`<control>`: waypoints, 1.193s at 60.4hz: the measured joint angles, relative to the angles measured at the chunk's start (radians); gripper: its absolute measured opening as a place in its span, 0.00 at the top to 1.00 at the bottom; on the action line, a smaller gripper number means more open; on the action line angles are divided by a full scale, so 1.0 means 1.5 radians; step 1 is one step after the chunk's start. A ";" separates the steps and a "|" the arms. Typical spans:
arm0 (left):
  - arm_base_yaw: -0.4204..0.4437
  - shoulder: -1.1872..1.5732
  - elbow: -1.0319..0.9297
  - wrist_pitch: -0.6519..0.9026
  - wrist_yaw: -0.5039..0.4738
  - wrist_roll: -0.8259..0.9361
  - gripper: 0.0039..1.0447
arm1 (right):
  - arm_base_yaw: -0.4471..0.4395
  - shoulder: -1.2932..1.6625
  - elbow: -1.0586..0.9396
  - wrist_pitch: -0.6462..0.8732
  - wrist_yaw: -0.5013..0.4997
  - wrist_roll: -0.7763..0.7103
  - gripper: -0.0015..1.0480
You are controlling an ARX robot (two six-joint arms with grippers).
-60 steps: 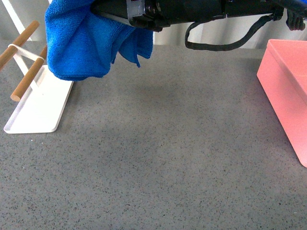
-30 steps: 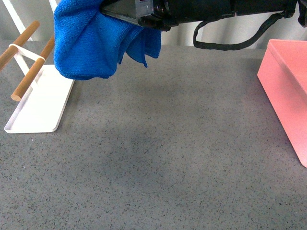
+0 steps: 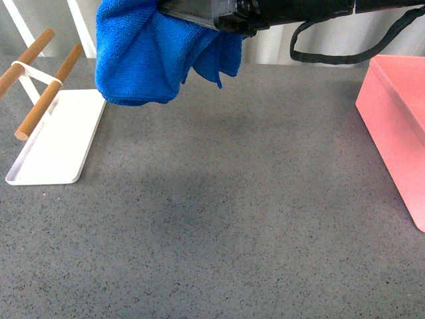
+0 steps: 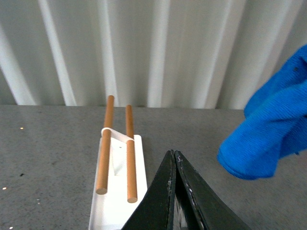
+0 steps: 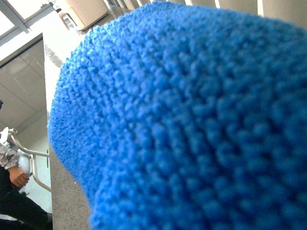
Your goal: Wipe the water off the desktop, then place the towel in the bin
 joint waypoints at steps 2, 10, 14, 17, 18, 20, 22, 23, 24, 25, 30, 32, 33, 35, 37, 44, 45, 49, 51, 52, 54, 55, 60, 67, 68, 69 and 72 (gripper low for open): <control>0.008 -0.008 -0.004 -0.005 0.005 0.001 0.97 | -0.001 -0.001 -0.001 0.000 0.000 0.000 0.94; 0.027 -0.063 -0.026 -0.036 0.007 0.000 0.97 | -0.002 -0.005 -0.003 -0.003 0.005 -0.005 0.94; 0.027 -0.087 -0.034 -0.053 0.009 0.000 0.97 | -0.002 -0.005 -0.003 -0.007 0.010 -0.011 0.94; 0.027 -0.103 -0.038 -0.064 0.009 0.000 0.97 | -0.002 -0.005 -0.003 -0.017 0.014 -0.018 0.94; 0.027 -0.107 -0.040 -0.068 0.009 0.000 0.97 | -0.001 -0.005 -0.003 -0.021 0.016 -0.020 0.94; 0.027 -0.120 -0.046 -0.074 0.010 0.000 0.97 | 0.000 -0.005 -0.003 -0.027 0.019 -0.026 0.94; 0.027 -0.120 -0.060 -0.053 0.011 0.001 0.97 | 0.001 -0.005 -0.003 -0.030 0.020 -0.029 0.94; 0.027 -0.122 -0.063 -0.050 0.011 0.000 0.97 | 0.001 -0.005 -0.003 -0.030 0.021 -0.029 0.94; 0.027 -0.124 -0.065 -0.050 0.011 0.000 0.97 | 0.001 -0.005 -0.003 -0.031 0.023 -0.031 0.94; 0.027 -0.128 -0.067 -0.052 0.011 0.000 0.97 | 0.002 -0.005 -0.003 -0.031 0.023 -0.031 0.94; 0.027 -0.152 -0.067 -0.077 0.011 0.001 0.97 | 0.004 -0.006 -0.003 -0.040 0.027 -0.037 0.94; 0.027 -0.160 -0.067 -0.084 0.011 0.001 0.97 | 0.005 -0.006 -0.002 -0.046 0.028 -0.040 0.94; 0.027 -0.169 -0.067 -0.091 0.011 0.001 0.97 | 0.005 -0.006 -0.002 -0.048 0.028 -0.042 0.94; 0.027 -0.183 -0.067 -0.104 0.011 0.001 0.97 | 0.005 -0.006 -0.002 -0.054 0.031 -0.047 0.94; 0.027 -0.197 -0.067 -0.116 0.011 0.001 0.97 | 0.005 -0.006 -0.002 -0.057 0.033 -0.050 0.94; 0.027 -0.236 -0.068 -0.151 0.011 0.001 0.97 | 0.006 -0.006 -0.001 -0.078 0.035 -0.066 0.94; 0.027 -0.244 -0.068 -0.159 0.011 0.001 0.97 | 0.005 -0.006 0.000 -0.079 0.036 -0.068 0.94; 0.027 -0.264 -0.068 -0.178 0.011 0.001 0.97 | 0.005 -0.006 0.000 -0.087 0.042 -0.075 0.94; 0.027 -0.275 -0.068 -0.188 0.011 0.001 0.97 | 0.005 -0.006 0.001 -0.090 0.043 -0.077 0.94; 0.027 -0.284 -0.068 -0.197 0.011 0.001 0.97 | 0.005 -0.006 0.001 -0.090 0.043 -0.078 0.94; 0.027 -0.293 -0.068 -0.206 0.011 0.001 0.97 | 0.005 -0.006 0.002 -0.093 0.043 -0.080 0.94; 0.027 -0.300 -0.068 -0.212 0.011 0.001 0.97 | 0.005 -0.006 0.003 -0.094 0.043 -0.081 0.94; 0.027 -0.319 -0.068 -0.229 0.011 0.001 0.97 | 0.005 -0.006 0.007 -0.099 0.042 -0.085 0.94; 0.027 -0.349 -0.068 -0.259 0.011 0.001 0.97 | 0.005 -0.006 0.007 -0.104 0.042 -0.088 0.94; 0.027 -0.355 -0.068 -0.264 0.011 0.001 0.97 | 0.005 -0.006 0.007 -0.104 0.042 -0.088 0.94; 0.027 -0.359 -0.068 -0.269 0.011 0.001 0.97 | 0.005 -0.006 0.007 -0.104 0.042 -0.088 0.94; 0.027 -0.369 -0.068 -0.278 0.011 0.001 0.97 | 0.005 -0.006 0.007 -0.104 0.042 -0.088 0.94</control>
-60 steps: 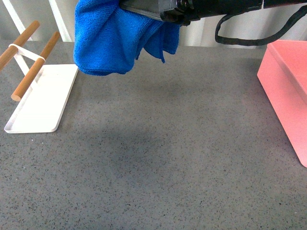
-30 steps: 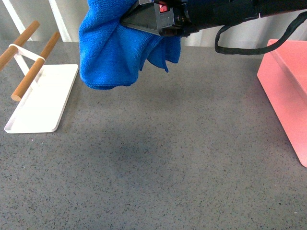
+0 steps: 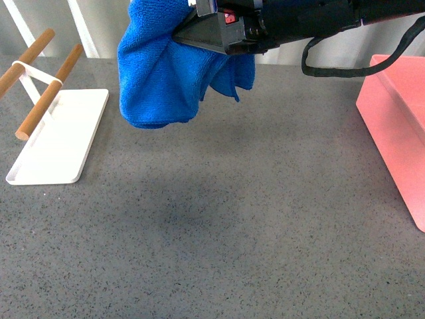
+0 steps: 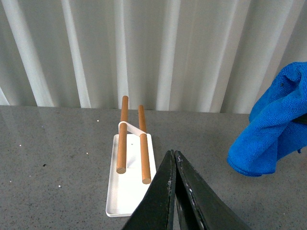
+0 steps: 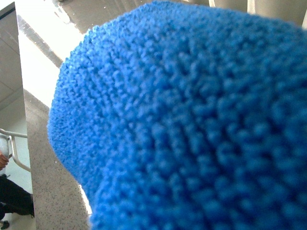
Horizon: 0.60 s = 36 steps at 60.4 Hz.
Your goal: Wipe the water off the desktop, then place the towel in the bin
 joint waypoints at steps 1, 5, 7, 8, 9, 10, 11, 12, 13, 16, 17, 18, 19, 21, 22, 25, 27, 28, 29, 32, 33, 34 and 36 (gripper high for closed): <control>0.000 -0.007 0.000 -0.006 0.000 0.000 0.97 | 0.000 0.000 0.000 0.000 0.000 0.000 0.94; 0.000 -0.018 0.000 -0.018 0.000 0.000 0.97 | 0.000 0.000 0.000 0.004 0.000 0.001 0.94; 0.000 -0.026 0.000 -0.025 0.000 0.000 0.97 | 0.000 0.000 0.000 0.005 0.000 0.001 0.94; 0.000 -0.028 0.000 -0.027 0.000 0.000 0.97 | 0.000 0.000 0.000 0.006 0.000 0.001 0.94; 0.000 -0.034 0.000 -0.033 0.000 0.000 0.97 | 0.000 0.000 0.000 0.006 0.000 0.001 0.94; 0.000 -0.035 0.000 -0.033 0.000 0.000 0.97 | 0.000 0.000 0.000 0.006 0.000 0.001 0.94; 0.000 -0.040 0.000 -0.039 0.000 0.000 0.97 | 0.000 0.000 0.000 0.006 0.000 0.001 0.94; 0.000 -0.044 0.000 -0.043 0.000 0.000 0.97 | 0.000 0.000 0.000 0.006 0.000 0.001 0.94; 0.000 -0.050 0.000 -0.049 0.000 0.000 0.97 | 0.000 0.000 0.000 0.006 0.000 0.000 0.94; 0.000 -0.058 0.000 -0.057 0.000 0.000 0.97 | 0.000 0.000 0.000 0.005 -0.001 -0.002 0.94; 0.000 -0.060 0.000 -0.059 0.000 0.000 0.97 | 0.000 0.000 0.000 0.004 -0.001 -0.002 0.94; 0.000 -0.063 0.000 -0.062 0.000 0.000 0.97 | 0.000 0.000 0.000 0.004 -0.001 -0.002 0.94; 0.000 -0.065 0.000 -0.064 0.000 0.000 0.97 | 0.000 0.000 0.000 0.003 -0.001 -0.002 0.94; 0.000 -0.071 0.000 -0.070 0.000 0.000 0.97 | 0.000 0.000 0.000 0.003 -0.001 -0.002 0.94; 0.000 -0.075 0.000 -0.074 0.000 0.000 0.97 | 0.000 0.000 0.000 0.003 -0.001 -0.002 0.94; 0.000 -0.081 0.000 -0.081 0.000 0.000 0.97 | 0.000 0.000 0.000 0.003 -0.001 -0.002 0.94; 0.000 -0.085 0.000 -0.084 0.000 0.000 0.97 | 0.000 0.000 0.000 0.002 -0.001 -0.002 0.94; 0.000 -0.089 0.000 -0.088 0.000 0.000 0.97 | 0.000 0.000 0.000 0.002 -0.001 -0.002 0.94; 0.000 -0.091 0.000 -0.090 0.000 0.000 0.97 | 0.000 0.000 0.000 0.002 -0.001 -0.002 0.94; 0.000 -0.096 0.000 -0.096 0.000 0.000 0.97 | 0.000 0.000 0.000 0.002 -0.001 -0.002 0.94; 0.000 -0.100 0.000 -0.099 0.000 0.000 0.97 | 0.000 0.000 0.000 0.002 -0.001 -0.002 0.94; 0.000 -0.102 0.000 -0.101 0.000 0.000 0.97 | 0.000 0.000 0.000 0.002 -0.001 -0.002 0.94; 0.000 -0.105 0.000 -0.105 0.000 0.000 0.97 | 0.000 0.000 0.000 0.002 -0.001 -0.002 0.94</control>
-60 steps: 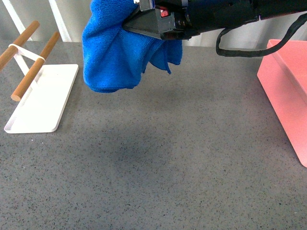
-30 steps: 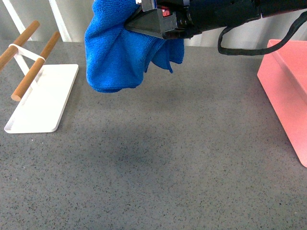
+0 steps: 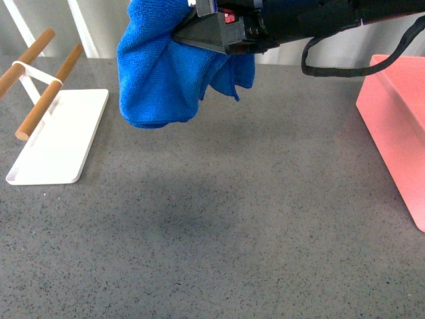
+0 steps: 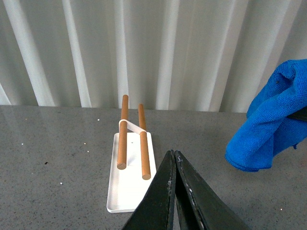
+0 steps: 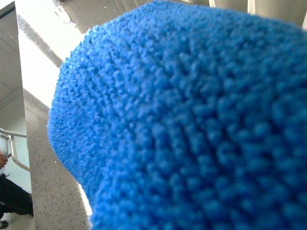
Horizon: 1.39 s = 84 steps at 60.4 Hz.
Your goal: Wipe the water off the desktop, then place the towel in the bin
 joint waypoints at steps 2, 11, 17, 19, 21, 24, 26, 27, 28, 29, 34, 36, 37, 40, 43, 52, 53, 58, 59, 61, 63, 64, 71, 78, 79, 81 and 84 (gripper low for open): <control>0.000 -0.010 0.000 -0.009 0.000 0.000 0.97 | 0.000 0.000 0.000 -0.001 0.000 0.000 0.94; 0.000 -0.102 0.000 -0.116 0.000 0.000 0.97 | -0.001 0.000 0.000 -0.002 0.000 -0.005 0.94; 0.000 -0.116 0.000 -0.118 0.000 0.000 0.97 | -0.003 -0.001 -0.001 -0.003 0.000 -0.007 0.94; 0.000 -0.116 0.000 -0.119 0.000 0.000 0.97 | -0.003 -0.002 -0.001 -0.003 0.000 -0.007 0.94; 0.000 -0.116 0.000 -0.120 0.000 0.000 0.97 | -0.003 -0.002 -0.002 -0.004 0.001 -0.008 0.94; 0.000 -0.116 0.000 -0.120 0.000 0.000 0.97 | -0.004 -0.003 -0.004 -0.009 0.001 -0.011 0.94; 0.000 -0.116 0.000 -0.120 0.000 0.000 0.97 | -0.005 -0.003 -0.006 -0.017 0.004 -0.015 0.94; 0.000 -0.116 0.000 -0.120 0.000 0.000 0.97 | -0.006 -0.003 -0.007 -0.021 0.005 -0.017 0.94; 0.000 -0.116 0.000 -0.120 0.000 0.000 0.97 | -0.007 -0.003 -0.008 -0.029 0.008 -0.021 0.94; 0.000 -0.116 0.000 -0.120 0.000 0.000 0.97 | -0.008 -0.003 -0.010 -0.038 0.011 -0.025 0.94; 0.000 -0.116 0.000 -0.120 0.000 0.000 0.87 | -0.013 -0.005 -0.016 -0.077 0.011 -0.048 0.94; 0.000 -0.116 0.000 -0.120 0.000 0.000 0.82 | -0.017 -0.005 -0.018 -0.097 0.011 -0.065 0.94; 0.000 -0.116 0.000 -0.120 0.000 0.000 0.80 | -0.018 -0.005 -0.018 -0.104 0.012 -0.071 0.94; 0.000 -0.116 0.000 -0.120 0.000 0.000 0.73 | -0.024 -0.004 -0.018 -0.137 0.027 -0.094 0.94; 0.000 -0.116 0.000 -0.120 0.000 0.000 0.65 | -0.032 -0.003 -0.017 -0.173 0.045 -0.120 0.94; 0.000 -0.116 0.000 -0.120 0.000 0.000 0.40 | -0.067 0.040 0.022 -0.311 0.138 -0.212 0.94; 0.000 -0.116 0.000 -0.120 0.000 0.000 0.37 | -0.072 0.049 0.029 -0.331 0.155 -0.225 0.94; 0.000 -0.116 0.000 -0.120 0.000 0.000 0.23 | -0.091 0.092 0.050 -0.413 0.230 -0.293 0.94; 0.000 -0.116 0.000 -0.120 0.000 0.000 0.20 | -0.092 0.095 0.051 -0.420 0.237 -0.301 0.94; 0.000 -0.116 0.000 -0.120 0.000 0.000 0.14 | -0.097 0.107 0.055 -0.441 0.258 -0.323 0.94; 0.000 -0.116 0.000 -0.120 0.000 0.000 0.11 | -0.099 0.118 0.059 -0.458 0.278 -0.344 0.94; 0.000 -0.116 0.000 -0.120 0.000 0.000 0.08 | -0.100 0.122 0.060 -0.462 0.284 -0.351 0.94; 0.000 -0.116 0.000 -0.120 0.000 0.001 0.07 | -0.101 0.157 0.090 -0.491 0.340 -0.409 0.94; 0.000 -0.116 0.000 -0.120 0.000 0.002 0.06 | -0.102 0.193 0.130 -0.500 0.380 -0.449 0.94; 0.000 -0.116 0.000 -0.120 0.000 0.002 0.06 | -0.102 0.201 0.139 -0.502 0.389 -0.456 0.94; 0.000 -0.116 0.000 -0.120 0.000 0.001 0.06 | -0.102 0.210 0.149 -0.503 0.398 -0.464 0.94; 0.000 -0.116 0.000 -0.120 0.000 0.002 0.06 | -0.102 0.229 0.168 -0.502 0.416 -0.475 0.94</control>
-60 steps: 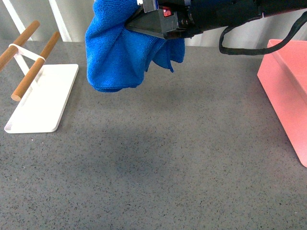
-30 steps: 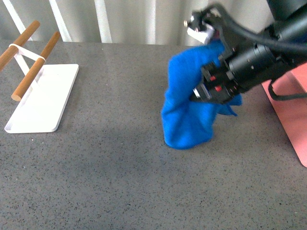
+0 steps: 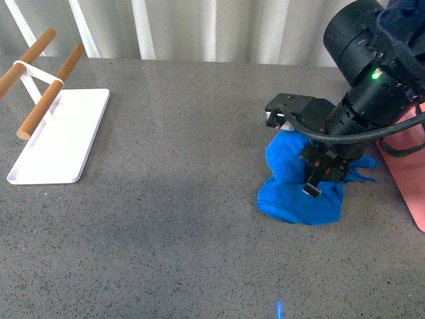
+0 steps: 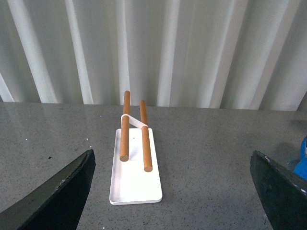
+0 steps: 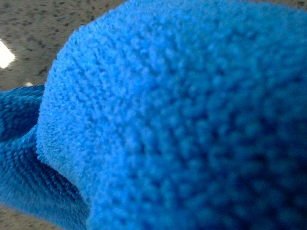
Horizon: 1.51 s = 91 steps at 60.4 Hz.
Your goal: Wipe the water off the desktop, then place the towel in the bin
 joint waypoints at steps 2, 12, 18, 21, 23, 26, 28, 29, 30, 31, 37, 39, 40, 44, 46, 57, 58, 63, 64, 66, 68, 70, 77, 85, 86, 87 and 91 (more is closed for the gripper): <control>0.000 0.000 0.000 0.000 0.000 0.000 0.06 | 0.000 0.014 0.016 0.000 0.010 -0.006 0.94; 0.000 0.000 0.000 0.000 0.000 0.000 0.06 | 0.003 0.067 0.102 -0.015 0.034 -0.007 0.94; 0.000 0.000 0.000 0.000 0.000 0.000 0.06 | 0.015 0.101 0.168 -0.024 0.053 0.001 0.94; 0.000 0.000 0.000 0.000 0.000 0.000 0.06 | 0.022 0.113 0.192 -0.024 0.057 0.003 0.94; 0.000 0.000 0.000 0.000 0.000 0.000 0.06 | 0.031 0.123 0.215 -0.028 0.058 0.010 0.94; 0.000 0.000 0.000 0.000 0.000 0.000 0.06 | 0.043 0.138 0.250 -0.039 0.048 0.028 0.94; 0.000 0.000 0.000 0.000 0.000 0.000 0.06 | 0.053 0.146 0.272 -0.043 0.038 0.039 0.94; 0.000 0.000 0.000 0.000 0.000 0.000 0.06 | 0.058 0.150 0.282 -0.046 0.034 0.044 0.94; 0.000 0.000 0.000 0.000 0.000 0.000 0.06 | 0.062 0.151 0.287 -0.048 0.032 0.047 0.94; 0.000 0.000 0.000 0.000 0.000 0.000 0.06 | 0.068 0.153 0.296 -0.051 0.028 0.050 0.94; 0.000 0.000 0.000 0.000 0.000 0.000 0.06 | 0.095 0.158 0.320 -0.060 0.010 0.066 0.94; 0.000 0.000 0.000 0.000 0.000 0.000 0.06 | 0.105 0.158 0.325 -0.062 0.003 0.071 0.94; 0.000 0.000 0.000 0.000 0.000 0.000 0.06 | 0.109 0.158 0.326 -0.062 0.000 0.075 0.94; 0.000 0.000 0.000 0.000 0.000 0.000 0.06 | 0.136 0.157 0.327 -0.063 -0.017 0.090 0.94; 0.000 0.000 0.000 0.000 0.000 0.000 0.06 | 0.147 0.156 0.320 -0.063 -0.023 0.096 0.94; 0.000 0.000 0.000 0.000 0.000 0.000 0.06 | 0.161 0.100 0.230 -0.057 -0.032 0.135 0.94; 0.000 0.000 0.000 0.000 0.000 0.000 0.06 | 0.161 0.090 0.217 -0.055 -0.034 0.138 0.94; 0.000 0.000 0.000 0.000 0.000 0.000 0.06 | 0.158 0.047 0.174 -0.046 -0.036 0.142 0.94; 0.000 0.000 0.000 0.000 0.000 0.000 0.06 | 0.157 0.040 0.168 -0.046 -0.037 0.142 0.94; 0.000 0.000 0.000 0.000 0.000 0.000 0.06 | 0.155 0.019 0.152 -0.046 -0.037 0.143 0.94; 0.000 0.000 0.000 0.000 0.000 0.000 0.06 | 0.152 -0.009 0.136 -0.042 -0.036 0.144 0.94; 0.000 0.000 0.000 0.000 0.000 0.000 0.06 | 0.148 -0.036 0.128 -0.039 -0.032 0.146 0.94; 0.000 0.000 0.000 0.000 0.000 0.000 0.06 | 0.134 -0.117 0.133 -0.032 -0.018 0.159 0.94; 0.000 0.000 0.000 0.000 0.000 0.000 0.06 | 0.115 -0.169 0.184 -0.053 0.018 0.188 0.94; 0.000 0.000 0.000 0.000 0.000 0.000 0.06 | 0.112 -0.172 0.190 -0.056 0.023 0.189 0.94; 0.000 0.000 0.000 0.000 0.000 0.000 0.06 | 0.108 -0.178 0.203 -0.063 0.038 0.196 0.94; 0.000 0.000 0.000 0.000 0.000 0.000 0.06 | 0.090 -0.188 0.242 -0.086 0.098 0.220 0.94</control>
